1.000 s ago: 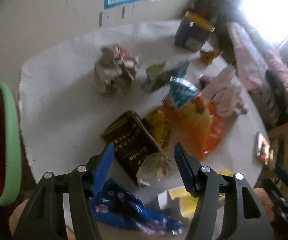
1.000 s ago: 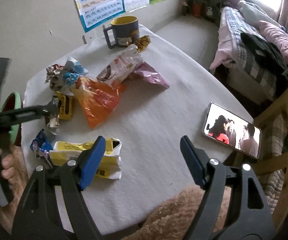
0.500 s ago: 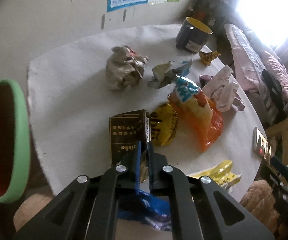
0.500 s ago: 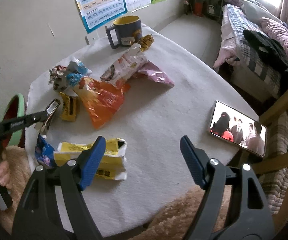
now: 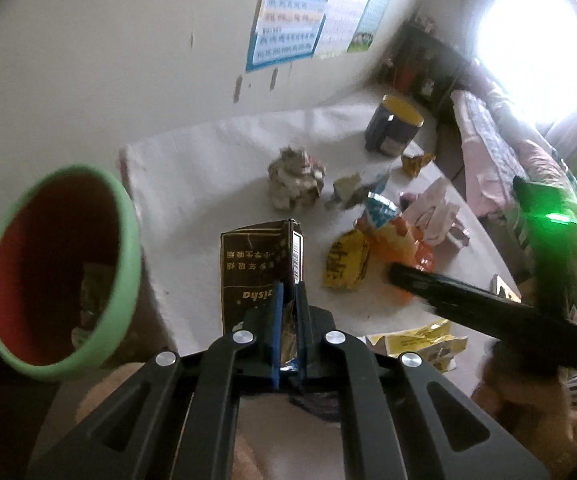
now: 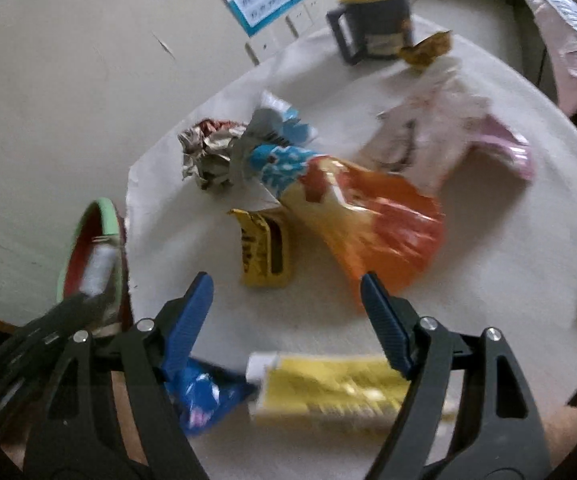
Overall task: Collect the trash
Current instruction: 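Grasp the black box with left tool while right grasps yellow wrapper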
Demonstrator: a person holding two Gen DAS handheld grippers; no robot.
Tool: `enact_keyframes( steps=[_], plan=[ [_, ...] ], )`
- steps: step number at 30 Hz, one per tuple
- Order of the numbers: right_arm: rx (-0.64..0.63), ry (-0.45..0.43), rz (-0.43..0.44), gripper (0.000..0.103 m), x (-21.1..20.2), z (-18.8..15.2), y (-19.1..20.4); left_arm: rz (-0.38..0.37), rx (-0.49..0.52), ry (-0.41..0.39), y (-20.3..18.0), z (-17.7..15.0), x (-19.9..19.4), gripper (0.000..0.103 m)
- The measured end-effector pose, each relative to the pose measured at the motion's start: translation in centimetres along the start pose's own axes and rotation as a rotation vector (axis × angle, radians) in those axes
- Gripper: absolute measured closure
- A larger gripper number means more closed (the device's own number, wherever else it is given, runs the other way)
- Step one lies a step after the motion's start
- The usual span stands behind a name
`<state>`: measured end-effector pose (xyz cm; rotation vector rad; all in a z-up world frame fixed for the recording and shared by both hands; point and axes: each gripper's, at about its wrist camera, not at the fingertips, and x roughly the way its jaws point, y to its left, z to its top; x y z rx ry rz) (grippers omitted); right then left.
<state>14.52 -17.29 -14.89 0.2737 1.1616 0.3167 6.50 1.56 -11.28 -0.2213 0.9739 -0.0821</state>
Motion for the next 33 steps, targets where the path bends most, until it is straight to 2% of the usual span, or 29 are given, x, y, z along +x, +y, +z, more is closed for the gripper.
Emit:
enact_keyframes(
  steps=[4, 8, 9, 13, 16, 20, 33],
  plan=[
    [0.008, 0.024, -0.05, 0.028, 2.6, 1.0, 0.7, 0.006, 0.013, -0.056, 0.0, 0.5, -2.0, 0.1],
    [-0.044, 0.033, -0.107, 0.028, 4.1, 1.4, 1.9, 0.013, 0.035, -0.096, -0.2, 0.7, -3.3, 0.1],
    [-0.06, 0.034, -0.119, 0.032, 4.2, 1.4, 2.1, 0.012, 0.038, -0.103, -0.3, 0.8, -3.5, 0.1],
    [-0.122, 0.039, -0.149, 0.065, 4.4, 1.1, 3.0, 0.009, 0.042, -0.114, -0.4, 0.7, -3.9, 0.1],
    [-0.158, 0.053, -0.137, 0.081, 4.2, 0.4, 3.3, 0.006, 0.039, -0.115, -0.3, 0.8, -3.9, 0.1],
    [-0.196, 0.019, -0.131, 0.082, 2.2, -0.7, 4.0, 0.01, 0.039, -0.116, -0.3, 0.7, -3.9, 0.1],
    [-0.304, -0.206, -0.123, 0.082, -9.3, -2.6, 6.1, 0.009, 0.04, -0.118, -0.4, 0.3, -4.3, 0.1]
  ],
)
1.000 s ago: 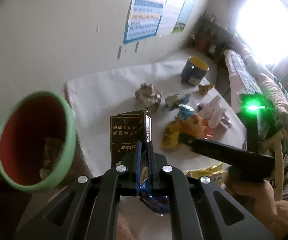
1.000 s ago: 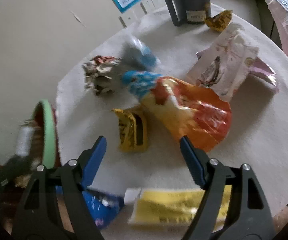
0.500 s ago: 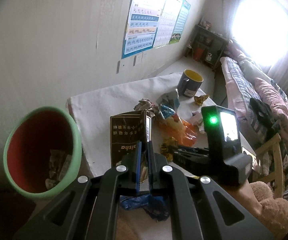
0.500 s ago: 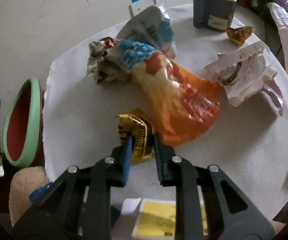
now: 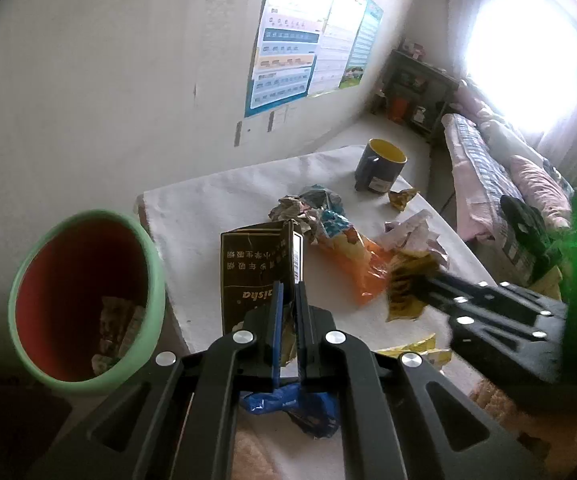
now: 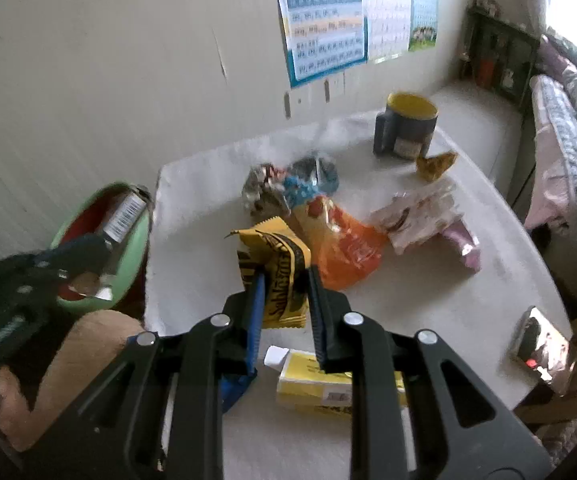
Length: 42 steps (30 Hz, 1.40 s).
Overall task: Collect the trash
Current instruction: 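Carry the black box and yellow wrapper with both tools to the bucket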
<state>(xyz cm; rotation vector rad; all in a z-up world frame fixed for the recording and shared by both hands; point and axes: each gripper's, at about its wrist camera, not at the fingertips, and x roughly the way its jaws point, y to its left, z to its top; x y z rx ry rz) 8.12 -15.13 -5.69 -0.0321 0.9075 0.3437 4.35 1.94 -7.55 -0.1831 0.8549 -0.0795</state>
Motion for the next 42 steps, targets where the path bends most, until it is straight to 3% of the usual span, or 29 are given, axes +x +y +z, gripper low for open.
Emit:
enact_keyframes(
  steps=[12, 24, 42],
  plan=[
    [-0.026, -0.074, 0.042, 0.082, -3.2, 1.1, 2.8, 0.035, -0.011, -0.055, 1.7, 0.0, -2.0, 0.1],
    [-0.107, -0.035, 0.093, 0.082, -1.5, 1.4, 8.0, 0.117, -0.121, -0.084, 9.0, -0.2, -3.5, 0.1],
    [-0.209, 0.025, 0.104, 0.082, 1.2, 1.4, 13.7, 0.156, -0.221, -0.087, 14.8, -1.7, -3.7, 0.1]
  ],
)
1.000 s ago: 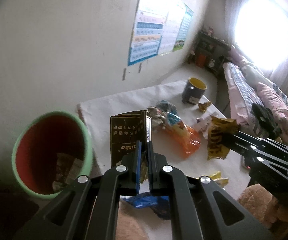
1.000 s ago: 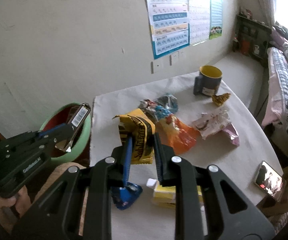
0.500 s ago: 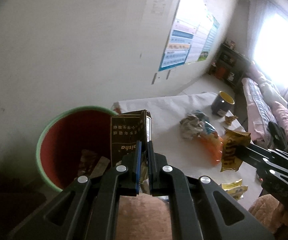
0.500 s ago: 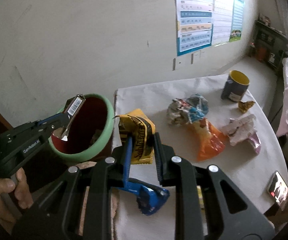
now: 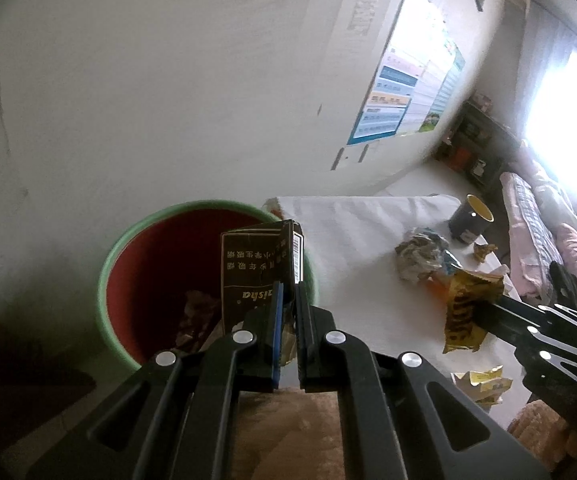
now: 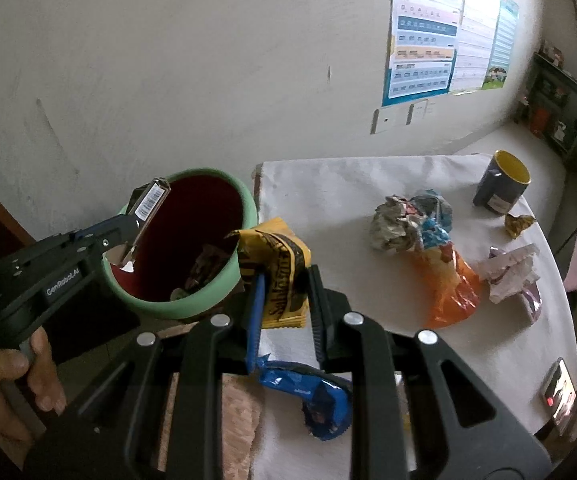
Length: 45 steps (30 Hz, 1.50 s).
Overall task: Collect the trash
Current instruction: 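Carry the black box and yellow wrapper with both tools to the bucket, then open both tools over the bucket to drop box and yellow wrapper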
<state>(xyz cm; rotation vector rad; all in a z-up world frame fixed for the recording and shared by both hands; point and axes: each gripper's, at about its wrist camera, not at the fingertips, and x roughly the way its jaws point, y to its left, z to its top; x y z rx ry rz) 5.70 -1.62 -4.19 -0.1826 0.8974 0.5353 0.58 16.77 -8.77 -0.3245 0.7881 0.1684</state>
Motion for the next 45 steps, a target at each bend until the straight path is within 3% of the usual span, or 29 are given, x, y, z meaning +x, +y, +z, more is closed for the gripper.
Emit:
enact_keyframes(
  steps=[10, 20, 34, 36, 37, 39, 40, 45],
  plan=[
    [-0.037, 0.022, 0.041, 0.082, 1.9, 1.0, 2.4, 0.036, -0.043, 0.005, 2.4, 0.0, 0.6, 0.1],
    [0.032, 0.074, 0.188, 0.082, 6.2, 3.4, 4.2, 0.091, -0.088, 0.021, 6.1, 0.6, 1.6, 0.1],
    [0.042, 0.12, 0.207, 0.081, 9.6, 4.8, 6.3, 0.08, -0.122, 0.078, 8.2, 0.7, 4.2, 0.099],
    [0.052, 0.118, 0.208, 0.077, 9.8, 4.9, 6.3, 0.081, -0.121, 0.083, 8.2, 0.7, 4.5, 0.095],
    [0.053, 0.117, 0.207, 0.066, 9.9, 5.1, 6.3, 0.079, -0.12, 0.083, 8.3, 0.6, 4.4, 0.093],
    [0.054, 0.107, 0.21, 0.052, 9.8, 5.2, 6.4, 0.093, -0.116, 0.077, 8.2, 0.6, 4.4, 0.059],
    [0.055, 0.099, 0.213, 0.05, 9.7, 5.2, 6.4, 0.099, -0.116, 0.065, 8.2, 0.5, 4.2, 0.055],
    [0.066, 0.081, 0.229, 0.042, 9.2, 5.1, 6.0, 0.104, -0.131, 0.062, 8.1, 0.1, 3.7, 0.049]
  ],
)
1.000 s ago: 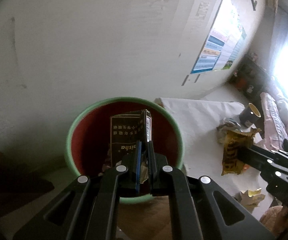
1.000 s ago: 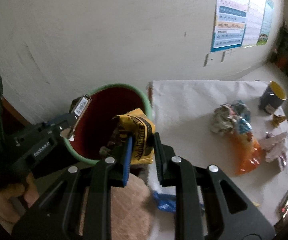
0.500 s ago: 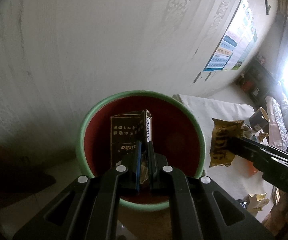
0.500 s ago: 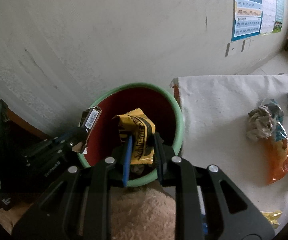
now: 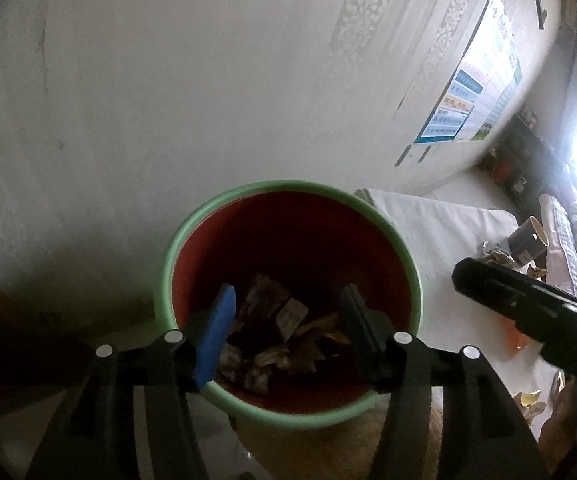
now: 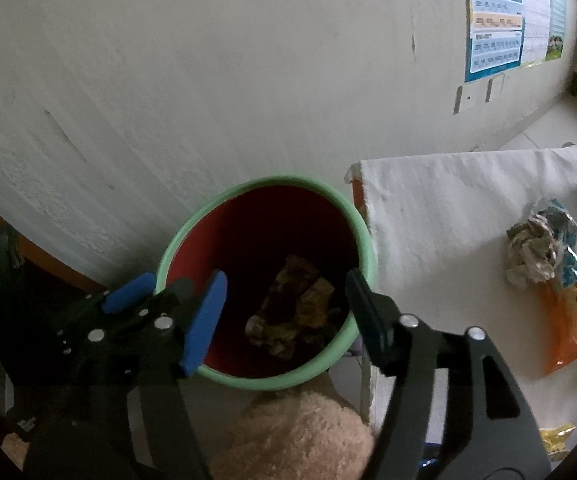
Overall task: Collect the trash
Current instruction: 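Open both tools over the bucket to drop box and yellow wrapper, then grasp the blue wrapper with left tool while right grasps yellow carton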
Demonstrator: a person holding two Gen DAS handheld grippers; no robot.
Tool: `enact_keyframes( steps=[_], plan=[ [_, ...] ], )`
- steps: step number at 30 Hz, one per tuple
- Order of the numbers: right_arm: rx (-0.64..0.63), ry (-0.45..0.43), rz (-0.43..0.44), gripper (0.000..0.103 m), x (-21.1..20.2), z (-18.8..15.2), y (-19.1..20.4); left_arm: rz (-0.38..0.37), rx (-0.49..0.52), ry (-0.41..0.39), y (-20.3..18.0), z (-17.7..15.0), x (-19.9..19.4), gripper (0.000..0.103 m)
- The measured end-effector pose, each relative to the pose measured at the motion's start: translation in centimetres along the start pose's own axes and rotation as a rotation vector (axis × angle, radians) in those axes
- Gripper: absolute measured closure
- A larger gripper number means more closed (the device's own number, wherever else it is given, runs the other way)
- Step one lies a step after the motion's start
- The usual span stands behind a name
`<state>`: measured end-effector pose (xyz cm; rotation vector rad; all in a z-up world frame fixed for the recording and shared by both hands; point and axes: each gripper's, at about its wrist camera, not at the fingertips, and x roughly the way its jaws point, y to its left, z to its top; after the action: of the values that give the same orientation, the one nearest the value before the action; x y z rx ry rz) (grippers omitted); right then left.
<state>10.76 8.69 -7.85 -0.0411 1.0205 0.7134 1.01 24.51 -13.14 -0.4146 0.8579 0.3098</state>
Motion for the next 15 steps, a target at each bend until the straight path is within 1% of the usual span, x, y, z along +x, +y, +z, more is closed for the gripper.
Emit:
enact_keyframes(
  steps=[3, 6, 8, 10, 12, 15],
  plan=[
    [0.023, -0.003, 0.016, 0.042, -0.9, -0.2, -0.9, -0.008, -0.002, 0.015, -0.3, -0.3, -0.2, 0.048],
    [0.008, -0.023, 0.015, 0.042, -3.2, -1.0, -2.5, -0.053, 0.011, 0.027, -1.5, -0.7, -1.1, 0.048],
    [-0.003, -0.029, -0.003, 0.041, -4.9, -1.7, -4.2, -0.083, 0.051, 0.034, -3.0, -1.2, -1.9, 0.046],
    [-0.011, -0.01, -0.016, 0.036, -6.8, -3.0, -7.0, -0.111, 0.076, 0.043, -4.4, -1.7, -2.5, 0.045],
    [-0.024, 0.023, -0.056, 0.035, -8.1, -4.5, -9.6, -0.152, 0.09, 0.057, -5.9, -2.3, -2.9, 0.042],
    [-0.057, 0.089, -0.16, 0.035, -9.7, -7.4, -13.8, -0.215, 0.129, 0.097, -8.8, -3.5, -3.2, 0.042]
  ],
)
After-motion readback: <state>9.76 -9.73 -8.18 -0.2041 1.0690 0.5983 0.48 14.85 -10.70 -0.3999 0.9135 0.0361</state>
